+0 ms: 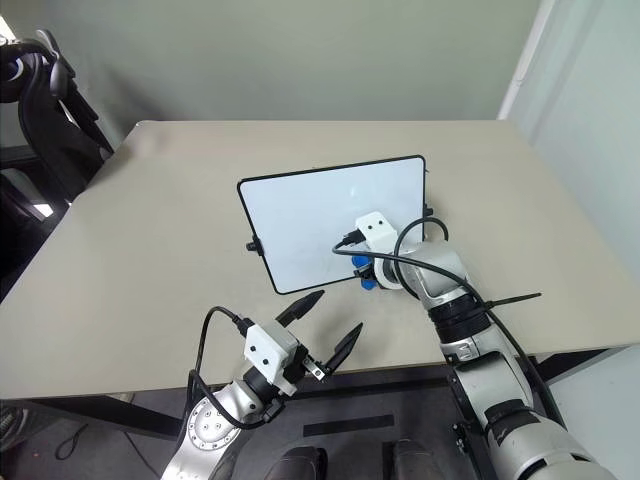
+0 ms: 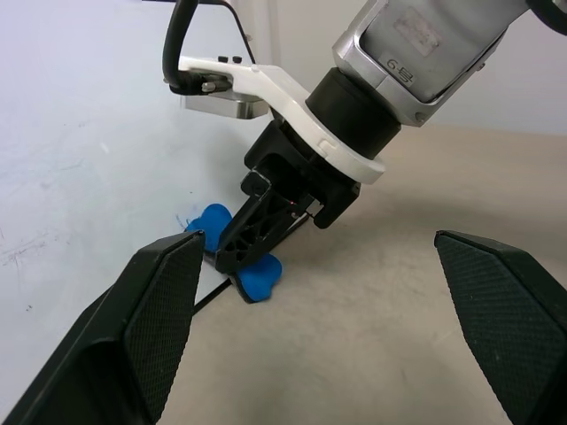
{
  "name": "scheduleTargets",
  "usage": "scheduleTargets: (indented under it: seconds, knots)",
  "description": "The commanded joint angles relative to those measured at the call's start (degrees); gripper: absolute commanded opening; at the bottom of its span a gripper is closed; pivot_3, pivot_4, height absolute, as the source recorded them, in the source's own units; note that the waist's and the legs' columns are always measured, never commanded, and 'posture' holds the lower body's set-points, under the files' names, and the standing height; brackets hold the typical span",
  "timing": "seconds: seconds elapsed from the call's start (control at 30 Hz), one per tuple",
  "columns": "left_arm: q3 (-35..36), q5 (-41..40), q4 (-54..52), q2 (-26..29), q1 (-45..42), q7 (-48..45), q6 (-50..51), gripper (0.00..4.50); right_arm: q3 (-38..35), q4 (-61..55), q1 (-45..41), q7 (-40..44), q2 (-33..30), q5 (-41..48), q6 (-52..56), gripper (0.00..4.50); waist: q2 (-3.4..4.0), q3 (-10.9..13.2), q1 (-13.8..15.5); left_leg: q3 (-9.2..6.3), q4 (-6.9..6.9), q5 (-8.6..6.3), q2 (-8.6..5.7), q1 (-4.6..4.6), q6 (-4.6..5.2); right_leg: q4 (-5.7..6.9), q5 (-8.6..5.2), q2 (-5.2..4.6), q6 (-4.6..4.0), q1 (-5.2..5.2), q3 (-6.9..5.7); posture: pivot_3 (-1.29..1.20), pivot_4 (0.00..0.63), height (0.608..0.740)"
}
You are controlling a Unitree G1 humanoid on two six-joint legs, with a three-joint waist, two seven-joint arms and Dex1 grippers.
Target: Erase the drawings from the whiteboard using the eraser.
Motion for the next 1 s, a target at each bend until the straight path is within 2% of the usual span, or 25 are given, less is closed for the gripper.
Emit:
scheduleTargets:
  seconds: [0.03,0.17,0.33,0.53,0.8,1.0]
  knots:
    - [0.0,-0.1,-2.6,-0.3,0.1,0.2,-0.6,4.5,1.3,-2.2,-1.0,1.9,0.4,1.4,0.5,1.16,0.0,0.0,0.0,0.0,0.0,-0.01,0.0,0.0,0.01,0.0,0.0,0.01,0.0,-0.01,0.01,0.0,0.15,0.73]
    - [-0.1,0.0,-2.4,-0.3,0.0,0.2,-0.7,4.5,1.7,-3.0,-0.9,2.6,0.3,1.6,0.4,1.16,0.01,0.0,0.0,0.01,0.0,-0.01,0.0,-0.01,0.01,0.0,0.0,0.03,0.0,-0.02,0.05,0.0,0.15,0.73]
    - [0.2,-0.2,-2.0,-0.3,-0.3,0.1,-0.8,4.5,-3.6,-0.5,-3.7,-0.8,1.4,0.7,-2.7,1.16,0.05,0.0,0.1,0.01,0.04,-0.02,-0.01,-0.04,0.02,0.0,0.0,0.03,-0.01,-0.05,0.12,0.0,0.15,0.73]
    - [0.3,-0.3,-1.5,-0.3,-0.5,-0.1,-1.0,4.5,-5.6,-0.4,-4.3,-2.4,1.2,0.5,-2.2,1.16,0.05,0.0,0.1,0.03,0.06,-0.21,-0.04,-0.05,-0.19,0.01,0.05,0.03,-0.1,-0.08,0.22,0.0,0.15,0.73]
    - [0.2,-0.3,-1.0,-0.3,-0.5,-0.3,-1.2,4.5,-0.9,0.3,-0.4,-0.8,1.6,1.3,1.0,1.16,0.04,0.0,0.1,0.04,0.09,-0.19,-0.05,-0.04,-0.16,0.02,0.09,0.06,-0.15,-0.08,0.25,0.0,0.15,0.73]
    - [0.3,-0.2,-1.2,-0.3,-0.4,-0.1,-1.2,4.5,-1.0,4.6,-0.2,-1.2,2.2,0.8,0.9,1.16,0.14,-0.2,0.0,0.03,0.31,-0.15,-0.04,-0.01,0.18,0.02,0.0,0.09,0.01,-0.02,0.28,0.0,0.15,0.73]
